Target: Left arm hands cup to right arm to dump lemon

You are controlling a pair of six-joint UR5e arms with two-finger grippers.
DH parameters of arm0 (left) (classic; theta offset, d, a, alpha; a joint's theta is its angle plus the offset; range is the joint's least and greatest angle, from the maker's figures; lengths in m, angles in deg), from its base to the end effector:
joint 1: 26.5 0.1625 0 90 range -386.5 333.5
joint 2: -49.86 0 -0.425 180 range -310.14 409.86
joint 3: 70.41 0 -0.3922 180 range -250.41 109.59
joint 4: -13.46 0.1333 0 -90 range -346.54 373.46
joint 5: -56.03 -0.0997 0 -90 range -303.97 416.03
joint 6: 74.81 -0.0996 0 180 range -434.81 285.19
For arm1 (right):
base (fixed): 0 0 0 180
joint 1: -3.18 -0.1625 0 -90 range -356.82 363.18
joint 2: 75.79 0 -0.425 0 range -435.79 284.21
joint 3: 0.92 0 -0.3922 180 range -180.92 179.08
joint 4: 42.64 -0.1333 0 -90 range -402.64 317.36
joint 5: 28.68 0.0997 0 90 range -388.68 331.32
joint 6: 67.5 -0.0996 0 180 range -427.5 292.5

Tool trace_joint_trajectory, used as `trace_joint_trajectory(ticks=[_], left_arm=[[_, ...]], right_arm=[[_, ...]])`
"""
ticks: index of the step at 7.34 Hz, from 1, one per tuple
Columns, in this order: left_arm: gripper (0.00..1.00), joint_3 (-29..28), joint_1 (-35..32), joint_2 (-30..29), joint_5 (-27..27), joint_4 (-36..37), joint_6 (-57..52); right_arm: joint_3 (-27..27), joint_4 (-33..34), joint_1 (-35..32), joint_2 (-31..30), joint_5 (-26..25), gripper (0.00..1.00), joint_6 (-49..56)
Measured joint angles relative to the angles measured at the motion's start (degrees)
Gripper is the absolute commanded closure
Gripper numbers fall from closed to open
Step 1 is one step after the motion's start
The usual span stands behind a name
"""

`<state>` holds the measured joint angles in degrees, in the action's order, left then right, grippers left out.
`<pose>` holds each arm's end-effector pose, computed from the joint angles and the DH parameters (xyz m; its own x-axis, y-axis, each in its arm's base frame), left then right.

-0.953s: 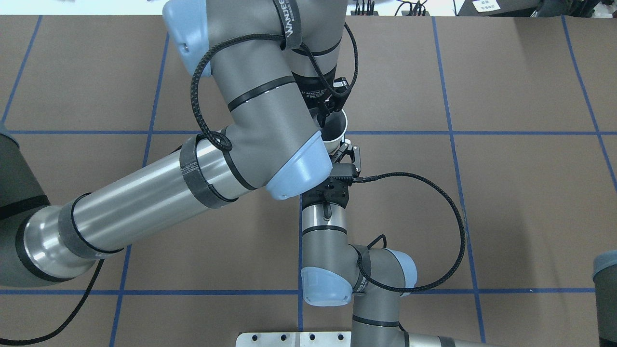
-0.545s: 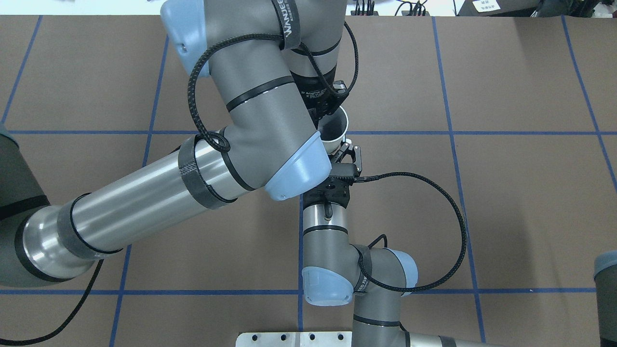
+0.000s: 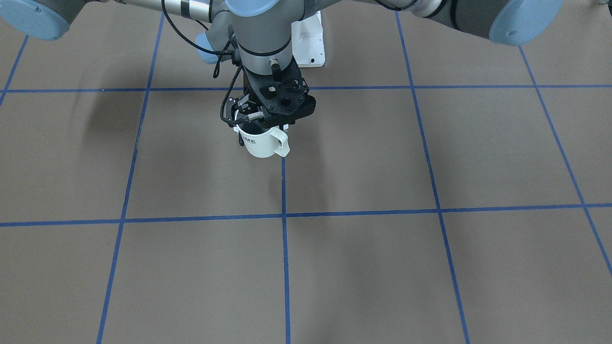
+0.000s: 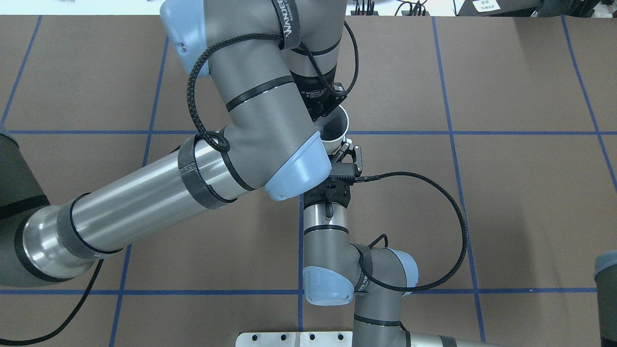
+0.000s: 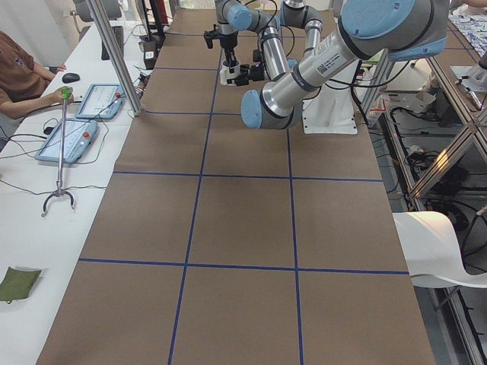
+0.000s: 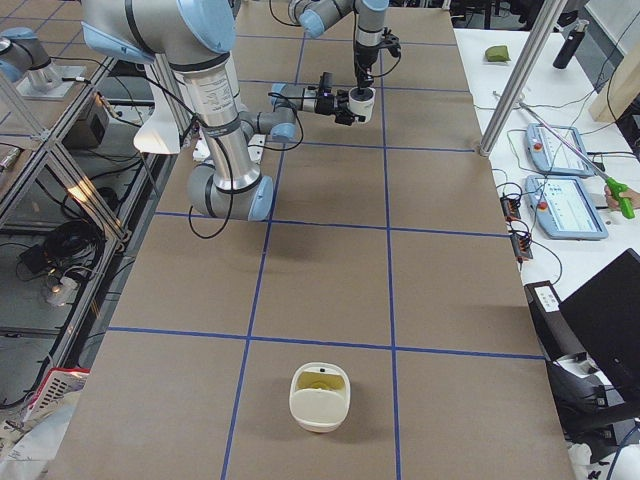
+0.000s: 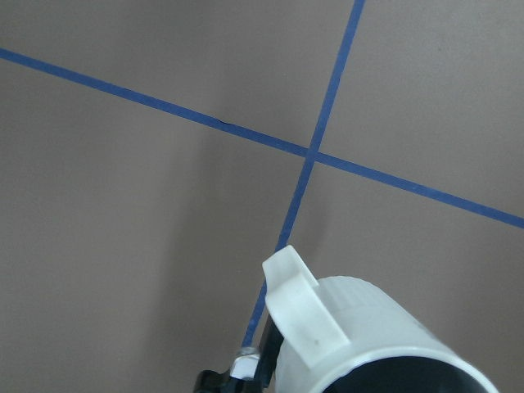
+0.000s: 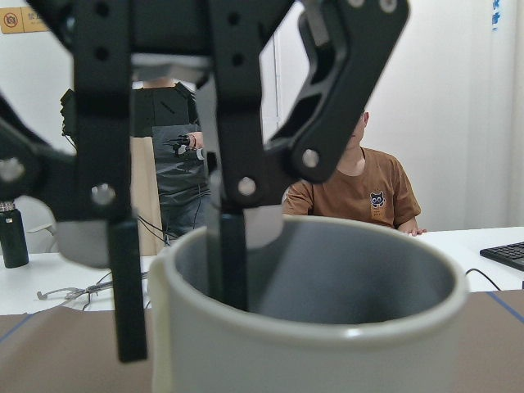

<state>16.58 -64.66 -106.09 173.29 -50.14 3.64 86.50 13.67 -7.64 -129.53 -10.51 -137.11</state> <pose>0.4957 -0.5010 -0.0018 0.6860 -0.3127 -0.6570 0.2015 0.9493 -0.2413 -0.5905 -0.3449 0.2076 0.6748 0.0183 0.7378 -0.7306 0.1580 0.6643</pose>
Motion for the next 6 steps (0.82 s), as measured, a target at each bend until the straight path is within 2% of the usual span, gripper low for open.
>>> trace_joint_trajectory(ticks=[6], left_arm=[[1.00, 1.7, -3.1, -1.1, 3.4, -0.1, 1.6]], right_arm=[[-2.4, -0.3, 0.5, -2.9, 0.9, 0.00, -1.4]])
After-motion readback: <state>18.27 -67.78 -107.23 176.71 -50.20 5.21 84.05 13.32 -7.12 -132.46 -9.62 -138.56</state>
